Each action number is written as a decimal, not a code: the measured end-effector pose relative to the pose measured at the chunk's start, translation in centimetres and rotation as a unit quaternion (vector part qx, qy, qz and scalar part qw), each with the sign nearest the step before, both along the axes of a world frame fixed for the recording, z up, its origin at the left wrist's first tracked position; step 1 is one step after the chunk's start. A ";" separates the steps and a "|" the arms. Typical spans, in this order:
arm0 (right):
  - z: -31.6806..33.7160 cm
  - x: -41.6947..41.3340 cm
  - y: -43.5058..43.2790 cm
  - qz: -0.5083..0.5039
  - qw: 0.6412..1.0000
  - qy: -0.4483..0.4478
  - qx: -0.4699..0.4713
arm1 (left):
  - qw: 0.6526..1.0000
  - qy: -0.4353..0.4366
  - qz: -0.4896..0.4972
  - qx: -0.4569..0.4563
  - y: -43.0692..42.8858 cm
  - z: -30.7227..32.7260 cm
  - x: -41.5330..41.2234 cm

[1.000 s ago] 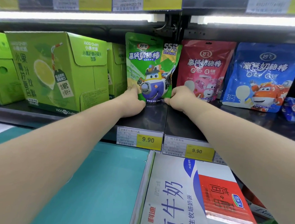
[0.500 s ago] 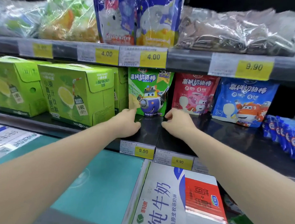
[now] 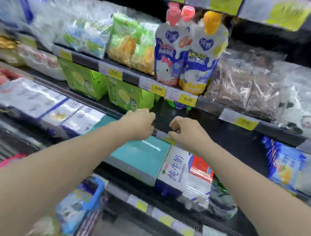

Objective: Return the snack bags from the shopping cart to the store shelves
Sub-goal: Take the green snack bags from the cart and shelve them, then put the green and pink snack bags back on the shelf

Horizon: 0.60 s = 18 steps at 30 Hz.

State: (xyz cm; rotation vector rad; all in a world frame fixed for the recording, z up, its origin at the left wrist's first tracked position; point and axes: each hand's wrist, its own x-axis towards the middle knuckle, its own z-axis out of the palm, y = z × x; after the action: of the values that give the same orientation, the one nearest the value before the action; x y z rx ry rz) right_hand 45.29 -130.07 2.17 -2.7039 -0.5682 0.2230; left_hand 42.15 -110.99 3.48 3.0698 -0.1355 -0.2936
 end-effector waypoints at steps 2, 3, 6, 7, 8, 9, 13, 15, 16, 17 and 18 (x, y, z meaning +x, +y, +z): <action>4.0 -1.9 1.3 0.027 0.999 0.016 -0.011 | 1.000 0.019 0.000 0.000 1.3 3.9 -2.4; 6.1 -2.8 2.0 0.037 0.999 0.015 -0.011 | 1.000 0.020 -0.002 -0.001 2.0 5.9 -3.4; 11.8 -5.5 4.0 0.057 0.998 0.020 0.012 | 1.000 0.016 0.009 -0.009 4.1 11.1 -6.9; 13.3 -6.4 4.6 0.059 0.998 0.025 0.017 | 1.000 0.011 0.011 -0.006 4.8 12.4 -7.8; 14.6 -7.1 5.2 0.066 0.997 0.025 0.017 | 1.000 0.008 0.012 0.004 5.5 13.6 -8.5; 15.6 -7.7 5.9 0.076 0.997 0.023 0.012 | 1.000 0.010 0.015 0.017 6.3 14.5 -9.3; 18.6 -9.9 8.1 0.103 0.994 -0.023 -0.006 | 0.999 -0.013 0.042 0.017 9.3 17.2 -12.7; 19.6 -11.1 9.2 0.118 0.993 -0.026 -0.002 | 0.998 -0.023 0.066 0.006 10.7 18.0 -14.8; 19.9 -11.7 9.8 0.128 0.991 -0.025 0.001 | 0.997 -0.023 0.077 0.000 11.2 18.1 -15.8; 20.2 -12.5 10.3 0.141 0.990 -0.026 0.003 | 0.996 -0.022 0.090 -0.009 11.7 18.3 -17.0; 20.3 -13.2 10.9 0.156 0.987 -0.026 0.005 | 0.994 -0.023 0.105 -0.015 12.2 18.3 -18.2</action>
State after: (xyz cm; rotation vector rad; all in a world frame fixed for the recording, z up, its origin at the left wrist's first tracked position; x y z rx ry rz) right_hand 32.10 -119.20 22.44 -2.6059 -1.0051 0.2305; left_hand 23.99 -98.83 21.83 3.0274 0.1784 -0.2060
